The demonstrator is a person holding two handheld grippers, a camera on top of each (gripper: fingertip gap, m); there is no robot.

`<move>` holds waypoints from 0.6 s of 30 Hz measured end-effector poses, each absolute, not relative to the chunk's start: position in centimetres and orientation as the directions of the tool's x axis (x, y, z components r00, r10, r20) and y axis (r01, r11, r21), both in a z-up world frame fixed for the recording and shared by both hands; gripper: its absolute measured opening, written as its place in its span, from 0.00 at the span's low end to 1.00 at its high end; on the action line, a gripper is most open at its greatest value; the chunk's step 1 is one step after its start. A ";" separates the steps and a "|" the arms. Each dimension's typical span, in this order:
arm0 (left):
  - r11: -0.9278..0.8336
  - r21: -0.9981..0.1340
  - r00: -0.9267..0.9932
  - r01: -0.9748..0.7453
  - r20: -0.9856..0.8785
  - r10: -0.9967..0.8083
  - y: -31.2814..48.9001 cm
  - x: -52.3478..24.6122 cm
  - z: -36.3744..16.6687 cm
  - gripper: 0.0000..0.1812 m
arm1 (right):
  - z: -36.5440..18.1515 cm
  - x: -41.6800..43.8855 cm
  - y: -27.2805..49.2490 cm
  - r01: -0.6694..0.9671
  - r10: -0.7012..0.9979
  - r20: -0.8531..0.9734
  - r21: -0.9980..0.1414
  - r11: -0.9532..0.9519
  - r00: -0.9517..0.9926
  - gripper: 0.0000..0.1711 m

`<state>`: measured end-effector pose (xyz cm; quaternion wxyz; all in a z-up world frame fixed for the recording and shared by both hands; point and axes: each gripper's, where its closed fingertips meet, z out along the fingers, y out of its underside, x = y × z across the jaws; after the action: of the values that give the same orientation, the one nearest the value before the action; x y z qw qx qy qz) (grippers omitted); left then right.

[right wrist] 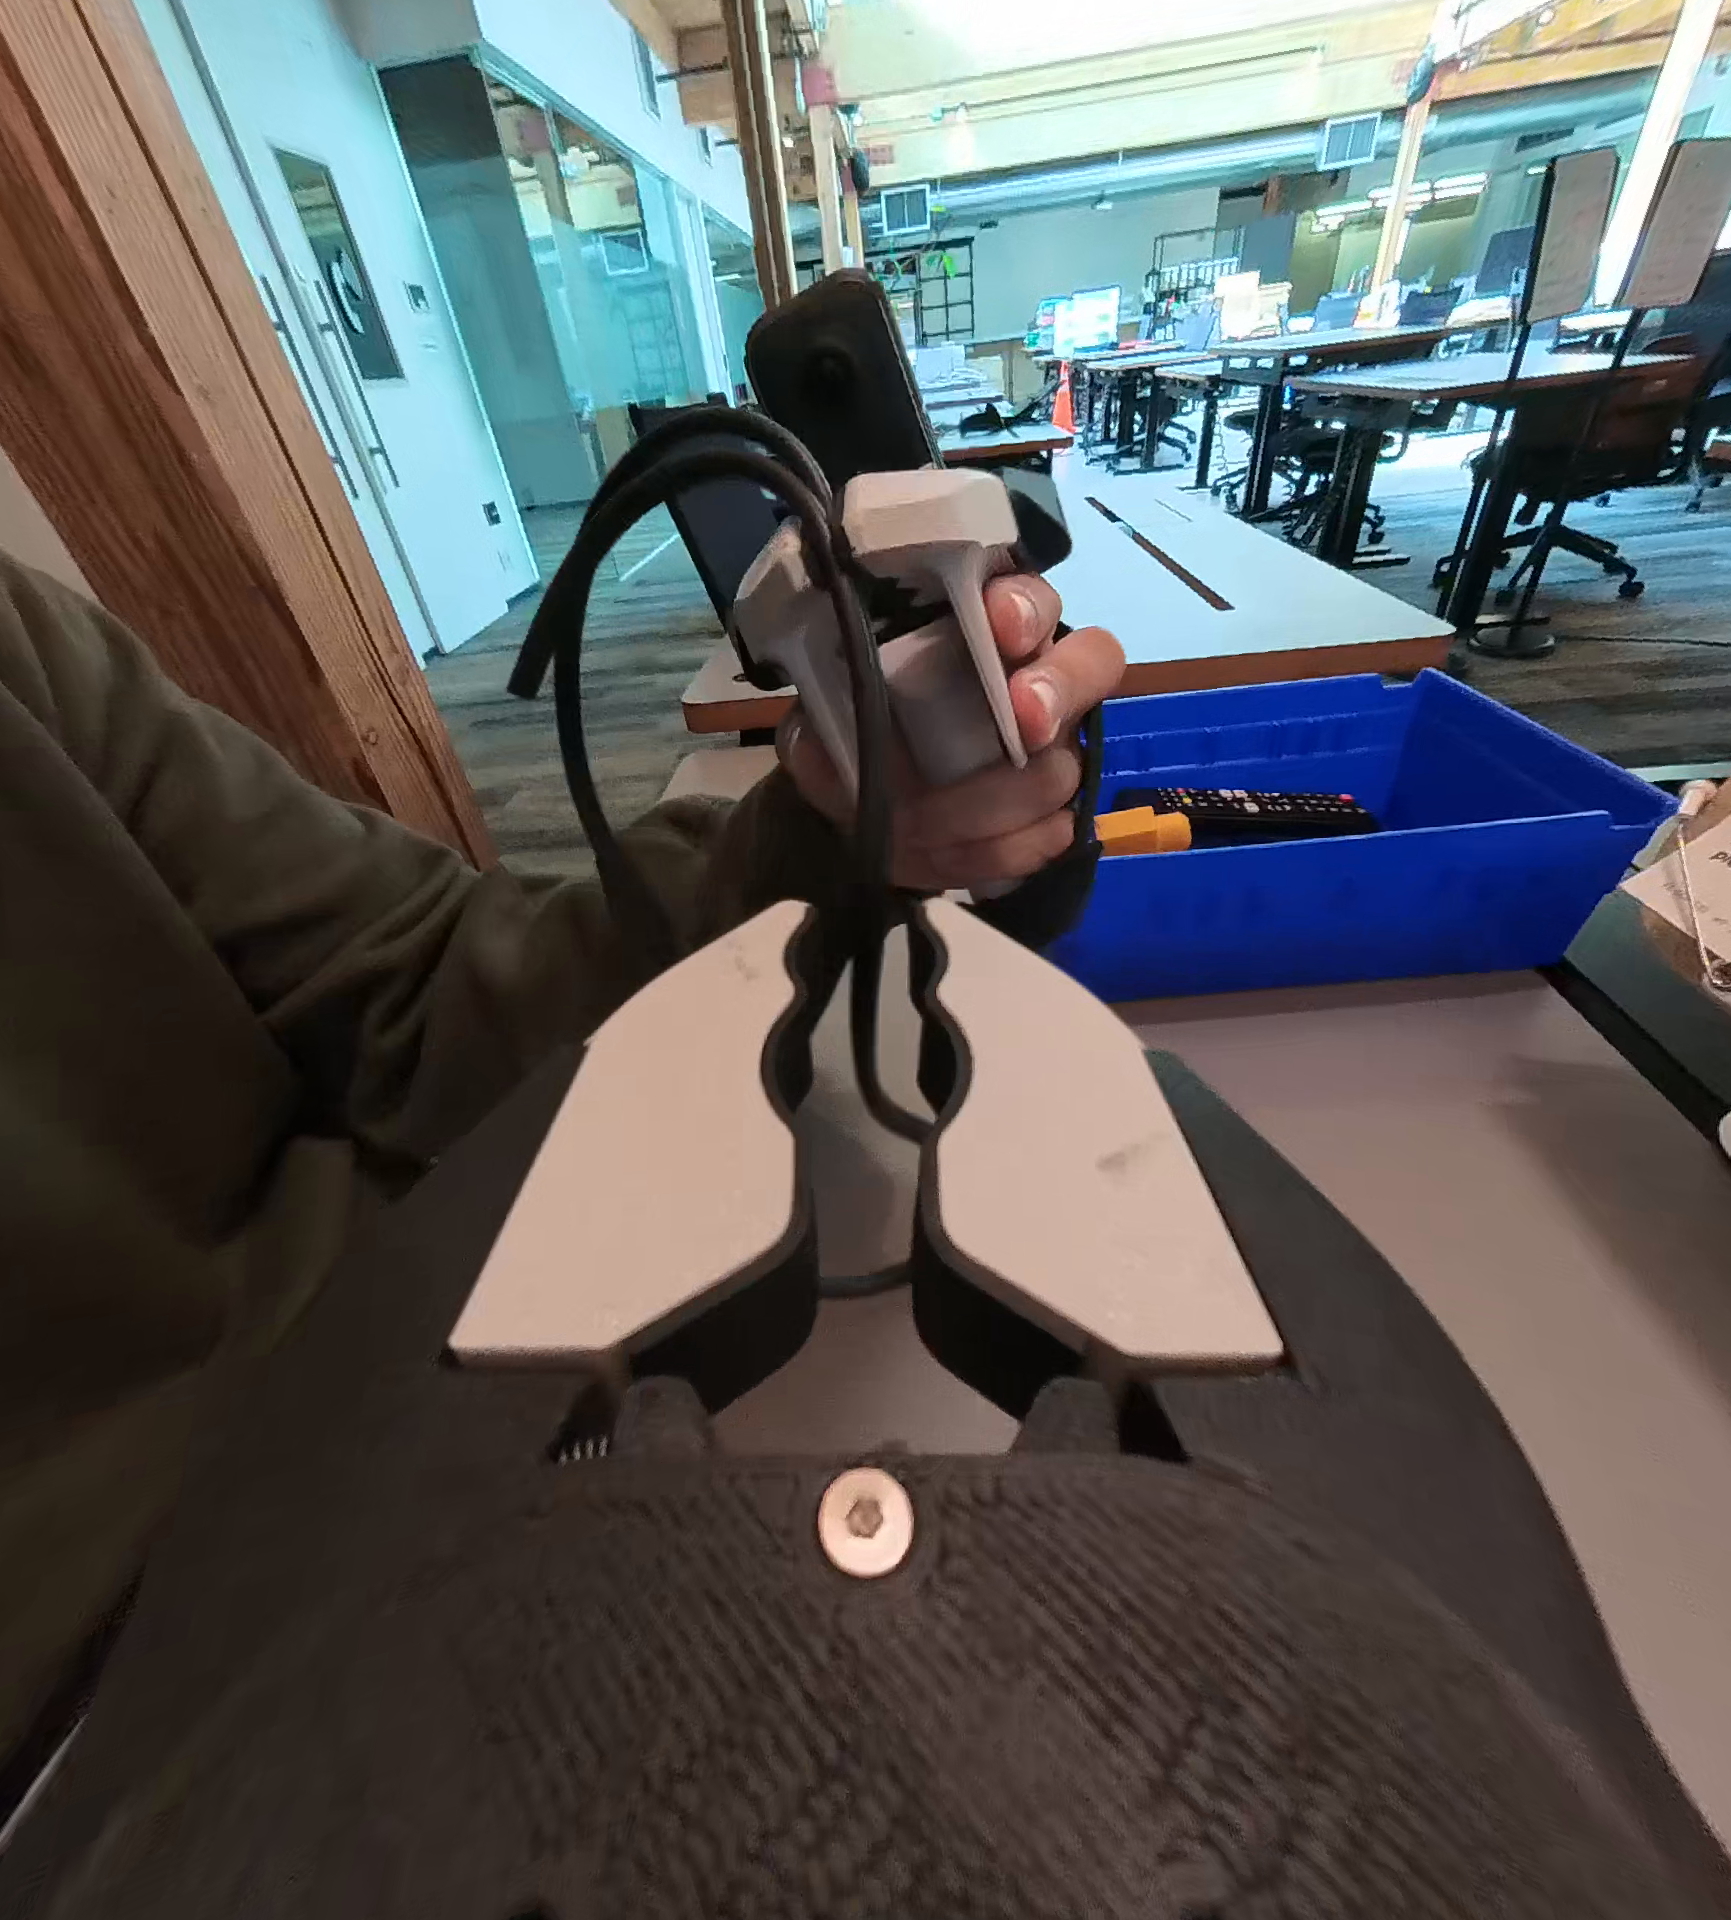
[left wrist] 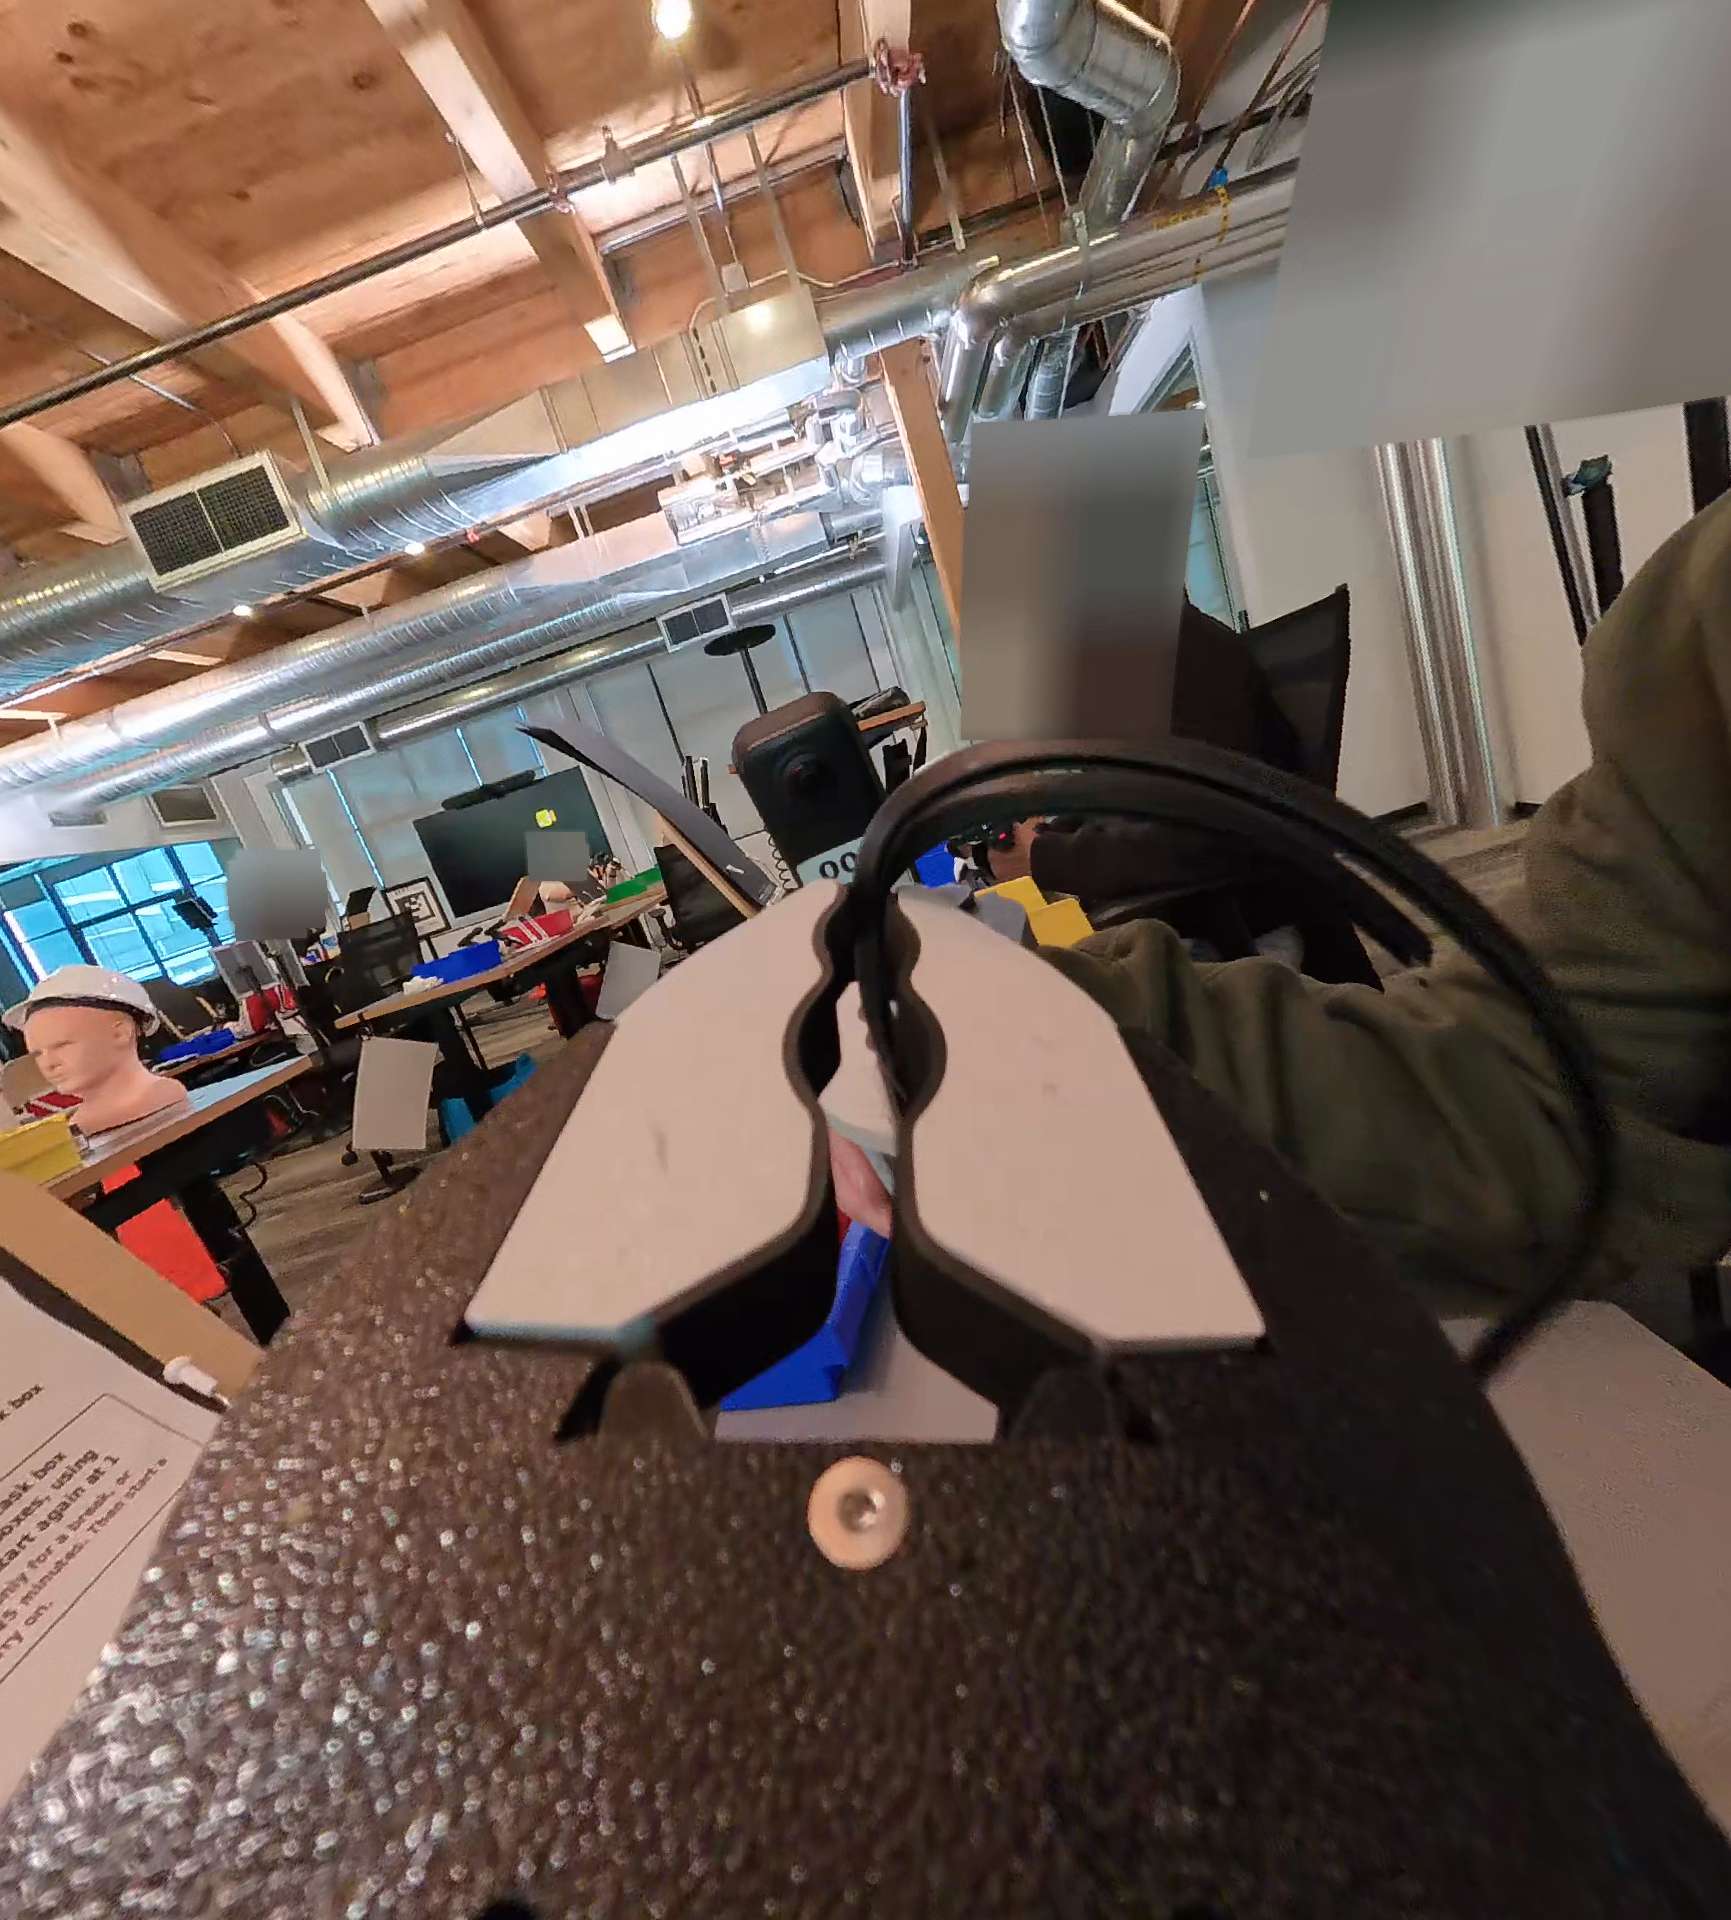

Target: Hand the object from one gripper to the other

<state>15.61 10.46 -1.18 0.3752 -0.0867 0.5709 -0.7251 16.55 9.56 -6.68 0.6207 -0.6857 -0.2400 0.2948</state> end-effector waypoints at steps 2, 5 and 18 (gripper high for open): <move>-0.068 -0.894 -0.704 0.443 -0.300 -0.643 10.5 15.6 -1.2 0.02 | -6.8 16.4 9.6 -0.036 0.703 -0.109 -0.992 -0.118 0.703 0.08; -0.073 -0.894 -0.711 0.442 -0.300 -0.636 10.3 15.6 -1.2 0.03 | -7.5 16.4 10.1 -0.016 0.687 -0.107 -0.990 -0.137 0.718 0.15; 0.062 -0.925 -0.630 0.374 -0.303 -0.715 11.7 16.9 -2.4 0.04 | -7.6 18.8 10.9 0.270 0.531 0.189 -0.960 -0.077 0.826 0.04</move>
<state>16.90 11.74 -2.35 0.4062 -0.1407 0.6048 -0.6704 18.82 10.93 -7.61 0.6207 -0.7264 -0.2757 0.1052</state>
